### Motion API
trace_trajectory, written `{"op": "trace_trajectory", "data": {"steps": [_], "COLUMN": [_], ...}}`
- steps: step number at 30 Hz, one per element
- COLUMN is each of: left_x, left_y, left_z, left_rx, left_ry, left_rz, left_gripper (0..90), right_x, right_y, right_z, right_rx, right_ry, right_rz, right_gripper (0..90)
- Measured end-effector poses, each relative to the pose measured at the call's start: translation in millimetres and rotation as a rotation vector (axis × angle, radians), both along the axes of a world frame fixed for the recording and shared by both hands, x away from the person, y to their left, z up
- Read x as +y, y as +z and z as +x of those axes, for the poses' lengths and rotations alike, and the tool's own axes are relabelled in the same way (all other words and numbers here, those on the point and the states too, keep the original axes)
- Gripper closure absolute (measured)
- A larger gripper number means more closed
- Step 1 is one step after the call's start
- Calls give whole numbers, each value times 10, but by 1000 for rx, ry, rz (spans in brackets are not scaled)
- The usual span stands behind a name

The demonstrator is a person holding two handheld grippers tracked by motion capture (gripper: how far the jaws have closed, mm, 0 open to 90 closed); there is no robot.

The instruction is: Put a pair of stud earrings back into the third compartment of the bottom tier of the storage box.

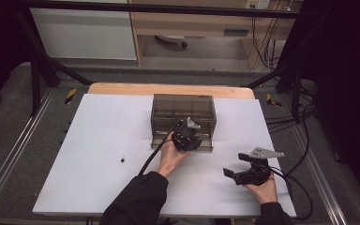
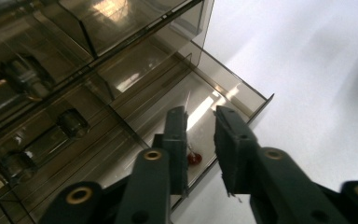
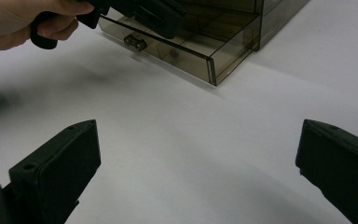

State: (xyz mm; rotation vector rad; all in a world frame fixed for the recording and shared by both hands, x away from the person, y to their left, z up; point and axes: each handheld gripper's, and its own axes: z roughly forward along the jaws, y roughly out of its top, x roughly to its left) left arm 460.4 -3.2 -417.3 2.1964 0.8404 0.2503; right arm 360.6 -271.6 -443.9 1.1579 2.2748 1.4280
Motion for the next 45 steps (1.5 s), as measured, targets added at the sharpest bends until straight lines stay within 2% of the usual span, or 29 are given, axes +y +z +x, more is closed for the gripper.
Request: {"op": "trace_trajectory", "data": {"steps": [3, 4, 6, 7, 8, 9, 10, 13, 14, 15, 16, 23, 25, 31, 41, 45], "left_x": [22, 34, 61, 77, 99, 123, 151, 251, 293, 336, 381, 700, 795, 1091, 1608, 1778], "left_y": [41, 63, 105, 124, 143, 159, 175, 216, 228, 240, 251, 293, 299, 297, 276, 218], "left_z": [-22, -36, -70, -87, -106, -129, -152, -214, -235, -258, -281, -403, -430, -511, -647, -682], "left_rx": [-5, -15, -26, -31, -35, -41, -44, -52, -57, -60, -66, -82, -75, -70, -68, -89], "left_ry": [0, -2, -2, -4, -8, -9, -9, -9, -10, -8, -7, 16, 23, 55, 127, 135], "left_rz": [-2, 6, 13, 19, 24, 24, 25, 18, 15, 13, 16, 22, 22, 36, 76, 82], "left_gripper": [658, 611, 585, 524, 524, 468, 468, 373, 373, 332, 332, 174, 144, 77, 52, 49], "right_x": [0, -1, -1, -3, -3, -2, -2, -3, -3, -2, -2, 0, -1, 3, 4, 5], "right_y": [1, 1, 2, 4, 4, 3, 3, 4, 4, 3, 3, 2, 1, -5, -8, -8], "right_z": [-1, -1, -2, -3, -3, -4, -4, -4, -4, -4, -4, -4, -3, 0, 1, 0], "right_rx": [0, -2, -1, 0, 0, 0, 0, 2, 2, 3, 3, 2, 4, 4, 5, 7], "right_ry": [0, -2, -2, -2, -2, -3, -3, -4, -4, -4, -4, -7, -5, -6, -6, -7], "right_rz": [1, 2, 2, 2, 2, 2, 2, 1, 1, 2, 2, 1, -3, -7, -10, -11], "right_gripper": [5, 5, 5, 5, 5, 5, 5, 5, 5, 5, 5, 5, 5, 5, 5, 5]}}
